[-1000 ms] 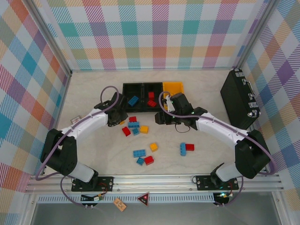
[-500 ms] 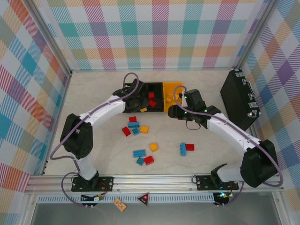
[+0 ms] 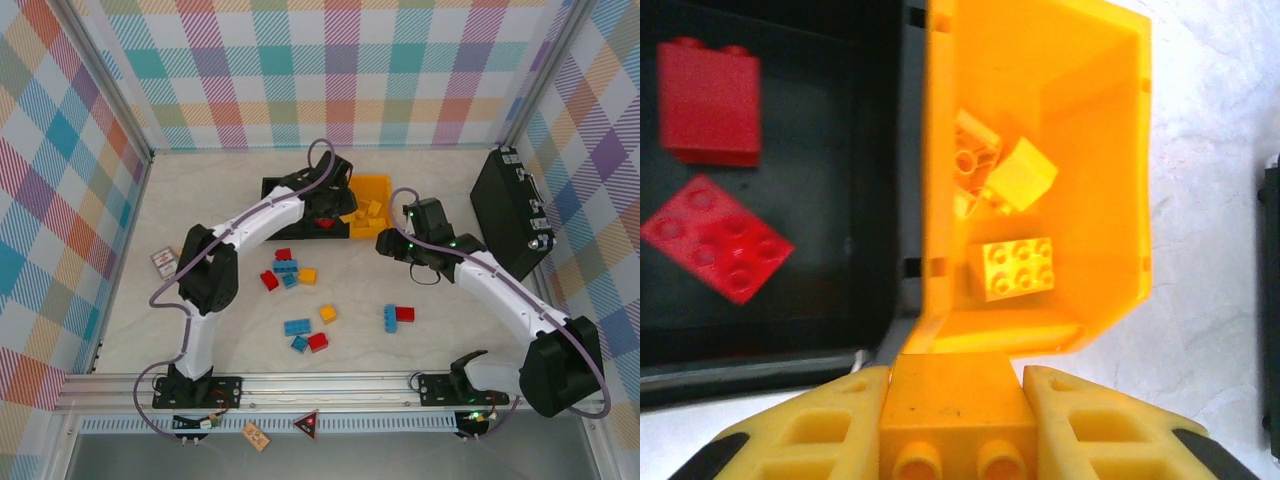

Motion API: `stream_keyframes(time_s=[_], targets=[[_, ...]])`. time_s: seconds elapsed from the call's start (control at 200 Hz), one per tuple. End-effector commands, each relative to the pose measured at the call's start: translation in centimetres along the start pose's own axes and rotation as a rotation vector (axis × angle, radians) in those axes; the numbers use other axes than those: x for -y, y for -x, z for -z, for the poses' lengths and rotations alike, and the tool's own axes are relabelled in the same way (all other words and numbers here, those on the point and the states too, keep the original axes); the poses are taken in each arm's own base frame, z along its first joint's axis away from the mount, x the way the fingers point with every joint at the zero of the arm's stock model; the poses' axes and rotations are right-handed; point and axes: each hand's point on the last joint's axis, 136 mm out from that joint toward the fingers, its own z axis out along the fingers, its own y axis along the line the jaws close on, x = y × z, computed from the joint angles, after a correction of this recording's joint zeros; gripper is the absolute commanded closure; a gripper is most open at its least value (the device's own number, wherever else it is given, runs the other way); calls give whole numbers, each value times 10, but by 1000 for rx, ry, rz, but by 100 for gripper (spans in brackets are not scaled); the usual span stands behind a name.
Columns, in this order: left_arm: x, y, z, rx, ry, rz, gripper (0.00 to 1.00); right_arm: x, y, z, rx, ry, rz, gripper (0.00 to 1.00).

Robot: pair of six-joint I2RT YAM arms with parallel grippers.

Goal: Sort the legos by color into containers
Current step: Place the lego in the container.

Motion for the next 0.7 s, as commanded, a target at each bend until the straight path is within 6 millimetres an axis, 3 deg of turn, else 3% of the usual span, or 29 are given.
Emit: stream_keyframes(time_s=[0.0,0.37,0.595,0.695], targets=[[18,-9,-9,-44,-24,-57,74,7,-1,6,9,-19,-31,47],[36,0,-50,-47,-16,-133,73,16,-7,12,15,-39,-53,47],[35,2,-57,-42,0,-149,69,18,-5,14,25,-42,-55,47],[36,3,-57,-37,-2,-153,60,18,-3,13,27,-42,-52,47]])
